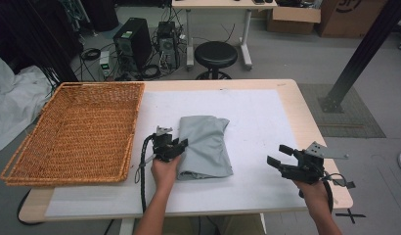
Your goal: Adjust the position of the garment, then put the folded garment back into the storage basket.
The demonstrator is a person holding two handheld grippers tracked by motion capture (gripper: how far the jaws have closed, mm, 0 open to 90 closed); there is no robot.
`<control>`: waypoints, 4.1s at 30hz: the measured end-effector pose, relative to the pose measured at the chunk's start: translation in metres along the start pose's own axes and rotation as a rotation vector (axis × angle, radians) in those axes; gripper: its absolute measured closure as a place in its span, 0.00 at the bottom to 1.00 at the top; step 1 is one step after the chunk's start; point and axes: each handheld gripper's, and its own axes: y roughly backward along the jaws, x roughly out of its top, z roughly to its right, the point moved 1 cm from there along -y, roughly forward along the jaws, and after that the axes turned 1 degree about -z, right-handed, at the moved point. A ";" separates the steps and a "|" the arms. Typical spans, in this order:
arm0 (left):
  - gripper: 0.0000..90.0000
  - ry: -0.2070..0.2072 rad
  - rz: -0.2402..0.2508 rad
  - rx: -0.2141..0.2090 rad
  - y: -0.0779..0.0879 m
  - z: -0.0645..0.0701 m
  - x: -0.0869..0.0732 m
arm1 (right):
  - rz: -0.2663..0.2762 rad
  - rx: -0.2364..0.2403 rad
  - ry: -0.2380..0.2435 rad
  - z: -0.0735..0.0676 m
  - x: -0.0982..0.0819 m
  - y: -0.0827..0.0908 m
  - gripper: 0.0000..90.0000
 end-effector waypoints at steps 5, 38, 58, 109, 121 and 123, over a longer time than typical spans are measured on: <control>0.30 -0.014 0.044 -0.014 0.010 -0.001 0.003 | 0.010 -0.002 0.000 0.000 0.001 0.002 0.27; 0.18 -0.069 0.183 -0.081 0.045 0.003 0.009 | 0.057 -0.068 0.020 0.010 0.004 0.004 0.16; 0.18 -0.057 -0.003 -0.056 0.006 -0.014 0.011 | 0.060 -0.059 0.029 0.011 0.007 0.003 0.17; 0.87 -0.137 -0.040 -0.248 0.038 0.015 0.057 | 0.073 -0.038 0.003 0.010 0.000 0.004 0.17; 0.87 -0.224 -0.012 -0.239 0.068 0.023 0.087 | 0.075 -0.030 0.000 0.010 0.001 0.000 0.17; 0.87 -0.226 -0.008 -0.244 0.073 0.024 0.092 | 0.076 -0.030 0.000 0.010 0.001 0.000 0.17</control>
